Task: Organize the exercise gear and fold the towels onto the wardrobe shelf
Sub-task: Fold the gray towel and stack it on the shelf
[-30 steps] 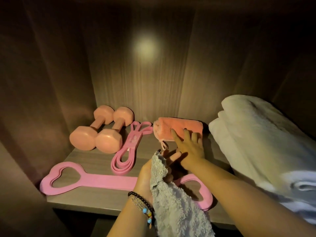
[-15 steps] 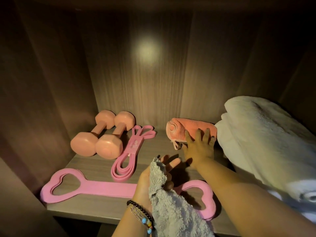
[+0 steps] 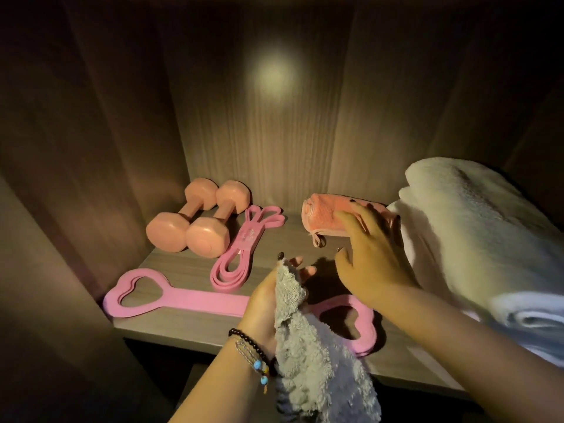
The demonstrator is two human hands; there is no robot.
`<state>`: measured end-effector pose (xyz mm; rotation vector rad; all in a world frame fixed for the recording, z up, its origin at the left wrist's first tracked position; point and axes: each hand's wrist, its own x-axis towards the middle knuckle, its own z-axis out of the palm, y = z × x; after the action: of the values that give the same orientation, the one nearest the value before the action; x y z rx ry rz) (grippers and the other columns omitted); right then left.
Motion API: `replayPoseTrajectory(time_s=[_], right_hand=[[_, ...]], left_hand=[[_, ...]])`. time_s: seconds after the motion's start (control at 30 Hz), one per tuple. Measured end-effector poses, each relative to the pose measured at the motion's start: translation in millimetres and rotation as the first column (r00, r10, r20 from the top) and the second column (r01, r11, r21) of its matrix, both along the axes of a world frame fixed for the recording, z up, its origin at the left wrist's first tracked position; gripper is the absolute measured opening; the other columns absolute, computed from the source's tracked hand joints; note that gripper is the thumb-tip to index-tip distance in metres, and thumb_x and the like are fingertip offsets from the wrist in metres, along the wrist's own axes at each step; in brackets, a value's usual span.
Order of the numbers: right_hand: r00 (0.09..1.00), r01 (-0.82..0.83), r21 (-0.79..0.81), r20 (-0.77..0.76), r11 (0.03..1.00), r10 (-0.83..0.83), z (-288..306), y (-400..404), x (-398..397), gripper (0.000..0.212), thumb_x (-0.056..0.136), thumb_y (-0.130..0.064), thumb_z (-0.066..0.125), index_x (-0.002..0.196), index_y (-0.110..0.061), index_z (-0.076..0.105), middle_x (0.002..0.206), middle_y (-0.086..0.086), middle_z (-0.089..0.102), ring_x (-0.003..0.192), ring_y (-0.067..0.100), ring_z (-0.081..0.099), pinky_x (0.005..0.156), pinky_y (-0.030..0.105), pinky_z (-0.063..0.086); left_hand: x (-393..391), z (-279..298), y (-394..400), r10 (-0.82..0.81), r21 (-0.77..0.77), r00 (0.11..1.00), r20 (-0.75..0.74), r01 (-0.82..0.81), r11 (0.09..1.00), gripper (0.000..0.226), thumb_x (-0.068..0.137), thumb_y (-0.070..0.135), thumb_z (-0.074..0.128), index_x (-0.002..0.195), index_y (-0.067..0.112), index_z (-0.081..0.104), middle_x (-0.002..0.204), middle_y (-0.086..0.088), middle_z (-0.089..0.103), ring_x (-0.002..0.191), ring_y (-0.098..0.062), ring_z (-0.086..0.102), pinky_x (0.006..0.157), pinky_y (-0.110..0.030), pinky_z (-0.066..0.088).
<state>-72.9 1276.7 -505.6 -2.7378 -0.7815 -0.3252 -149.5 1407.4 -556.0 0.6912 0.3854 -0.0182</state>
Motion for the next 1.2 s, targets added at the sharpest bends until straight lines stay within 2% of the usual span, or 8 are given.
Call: replayPoseTrajectory(time_s=[0.13,0.27,0.37,0.47,0.67,0.87,1.1,1.2], right_hand=[[0.965,-0.048,0.132,-0.252,0.99,0.08,13,-42,-55,0.029,0.093,-0.032,0.051,0.122,-0.033,0.05,0.132,-0.018,0.039,0.11,0.004,0.048,0.098,0.024,0.039],[0.956,-0.068,0.156,-0.273,0.985,0.109,31,-76,-93,0.017,0.083,-0.049,0.046,0.091,-0.038,0.055,0.096,-0.019,0.055,0.091,0.001,0.05,0.085,0.03,0.044],[0.965,-0.126,0.179,-0.207,0.976,0.162,56,-95,-117,0.023,0.085,-0.051,0.048,0.099,-0.036,0.059,0.102,-0.017,0.058,0.088,-0.004,0.045,0.081,0.023,0.036],[0.969,-0.163,0.169,-0.158,0.972,0.19,83,-112,-137,0.024,0.092,-0.041,0.054,0.112,-0.03,0.06,0.115,-0.016,0.059,0.089,-0.005,0.046,0.074,0.013,0.035],[0.956,-0.183,0.235,-0.185,0.955,0.229,129,-150,-179,0.046,0.088,-0.041,0.061,0.13,-0.032,0.044,0.122,-0.01,0.057,0.111,0.008,0.054,0.092,0.032,0.048],[0.935,-0.15,0.269,-0.274,0.951,0.225,138,-172,-193,0.042,0.086,-0.04,0.064,0.124,-0.026,0.051,0.116,-0.009,0.061,0.1,0.009,0.061,0.09,0.036,0.053],[0.961,-0.156,0.445,-0.138,0.882,0.24,139,-189,-193,0.002,0.08,-0.016,0.071,0.081,-0.014,0.071,0.076,0.006,0.07,0.076,0.024,0.065,0.072,0.044,0.054],[0.965,-0.163,0.462,-0.109,0.872,0.239,147,-203,-192,0.015,0.08,-0.018,0.071,0.073,-0.004,0.07,0.068,0.012,0.066,0.064,0.026,0.058,0.061,0.039,0.047]], left_hand=[[-27,39,-12,-0.119,0.127,0.989,0.087,0.107,0.986,0.049,0.092,0.043,0.042,0.084,0.005,0.071,0.062,-0.009,0.067,0.044,-0.017,0.061,0.041,-0.02,0.047],[-52,75,-28,-0.049,0.233,0.991,0.125,0.019,0.972,0.04,0.071,0.032,0.053,0.101,0.006,0.061,0.075,-0.009,0.056,0.048,-0.017,0.053,0.047,-0.022,0.044],[-72,100,-47,-0.01,0.383,0.995,0.104,-0.031,0.923,0.007,0.062,0.014,0.051,0.068,0.012,0.05,0.061,-0.005,0.039,0.048,-0.02,0.038,0.049,-0.027,0.033],[-89,119,-62,0.102,0.589,0.981,0.168,-0.182,0.788,0.014,0.065,0.011,0.051,0.055,0.019,0.045,0.063,-0.006,0.041,0.059,-0.025,0.041,0.056,-0.039,0.041],[-127,146,-102,0.067,0.598,0.953,0.295,-0.239,0.765,0.02,0.086,-0.003,0.059,0.102,0.006,0.065,0.093,-0.013,0.073,0.078,-0.023,0.07,0.061,-0.03,0.058],[-144,157,-138,0.101,0.723,0.93,0.353,-0.34,0.602,0.017,0.083,0.007,0.068,0.095,0.019,0.069,0.098,-0.005,0.072,0.091,-0.024,0.07,0.085,-0.046,0.057],[-156,171,-157,-0.056,0.814,0.881,0.471,-0.409,0.412,0.01,0.087,0.013,0.067,0.089,0.023,0.067,0.094,0.005,0.073,0.091,-0.011,0.068,0.08,-0.027,0.056],[-156,166,-152,-0.077,0.835,0.859,0.506,-0.466,0.292,0.003,0.088,0.024,0.066,0.09,0.026,0.066,0.09,0.006,0.072,0.088,-0.009,0.068,0.08,-0.031,0.055]])
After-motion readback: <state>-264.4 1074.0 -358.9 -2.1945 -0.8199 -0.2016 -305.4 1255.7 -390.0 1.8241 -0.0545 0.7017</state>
